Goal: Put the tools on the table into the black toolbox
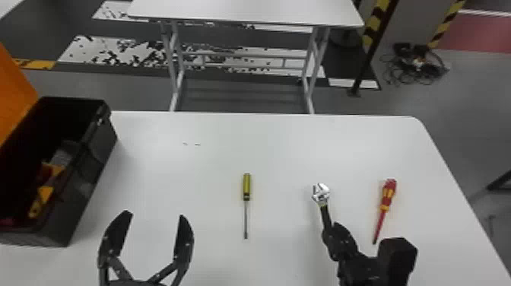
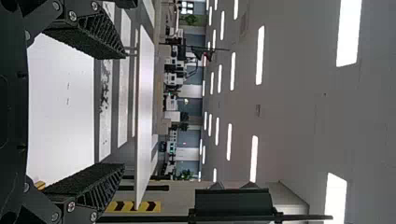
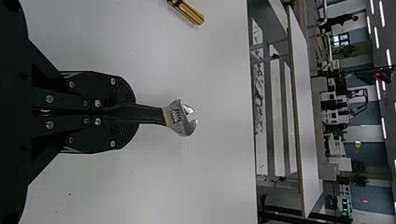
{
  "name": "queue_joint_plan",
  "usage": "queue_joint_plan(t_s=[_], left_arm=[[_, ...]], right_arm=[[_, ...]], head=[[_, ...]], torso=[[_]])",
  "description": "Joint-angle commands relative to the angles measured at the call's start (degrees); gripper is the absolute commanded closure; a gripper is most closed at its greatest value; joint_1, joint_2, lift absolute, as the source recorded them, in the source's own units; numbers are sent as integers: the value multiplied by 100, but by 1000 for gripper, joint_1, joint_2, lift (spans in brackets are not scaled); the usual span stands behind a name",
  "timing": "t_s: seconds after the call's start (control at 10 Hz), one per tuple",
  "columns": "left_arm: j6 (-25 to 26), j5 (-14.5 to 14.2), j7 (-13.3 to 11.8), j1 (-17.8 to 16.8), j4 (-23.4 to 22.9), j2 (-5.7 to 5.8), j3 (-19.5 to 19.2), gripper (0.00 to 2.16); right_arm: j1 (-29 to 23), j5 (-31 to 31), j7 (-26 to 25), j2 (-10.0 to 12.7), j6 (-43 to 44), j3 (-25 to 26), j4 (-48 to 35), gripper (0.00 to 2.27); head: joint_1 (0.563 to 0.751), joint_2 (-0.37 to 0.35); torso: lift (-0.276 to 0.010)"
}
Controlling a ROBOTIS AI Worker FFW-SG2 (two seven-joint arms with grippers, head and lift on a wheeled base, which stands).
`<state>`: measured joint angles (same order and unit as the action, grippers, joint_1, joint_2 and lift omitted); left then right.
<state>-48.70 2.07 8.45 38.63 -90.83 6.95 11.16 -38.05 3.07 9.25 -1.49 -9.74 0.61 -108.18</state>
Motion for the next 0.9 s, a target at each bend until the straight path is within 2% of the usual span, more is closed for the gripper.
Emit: queue_joint_plan(t_s=[0.0, 0.2, 0.3, 0.5, 0.6, 0.7, 0.8], left_arm=[[103, -137, -107, 48, -268, 0, 0, 184], [648, -558, -573, 92, -752, 0, 44, 188], [1087, -813, -889, 92, -989, 9, 61, 191], [2300, -1683, -1689, 30, -1376, -9, 0, 191], [2757, -1806, -1821, 13, -1525, -18, -26, 191], [3249, -2079, -2023, -22, -1657, -27, -106, 191], [3952, -2457, -2295, -110, -1798, -35, -211, 191]], right_arm=[[-133, 1, 51, 0, 204, -26, -248, 2250], [-308, -8, 473, 0, 1083, -52, -318, 2250], [-379, -8, 648, 0, 1452, -96, -318, 2250], [-431, -105, 930, -9, 1786, -184, -318, 2250], [-458, -148, 1053, -9, 1909, -228, -318, 2250], [-475, -219, 1176, -9, 1997, -272, -318, 2250], [-475, -324, 1229, -18, 2085, -342, -309, 2250]], head=[[695, -62], [695, -52], [695, -42], [695, -37], [695, -31], [695, -27], [695, -18]], torso=[[-75], [-75], [-75], [-75], [-75], [-75], [-75]])
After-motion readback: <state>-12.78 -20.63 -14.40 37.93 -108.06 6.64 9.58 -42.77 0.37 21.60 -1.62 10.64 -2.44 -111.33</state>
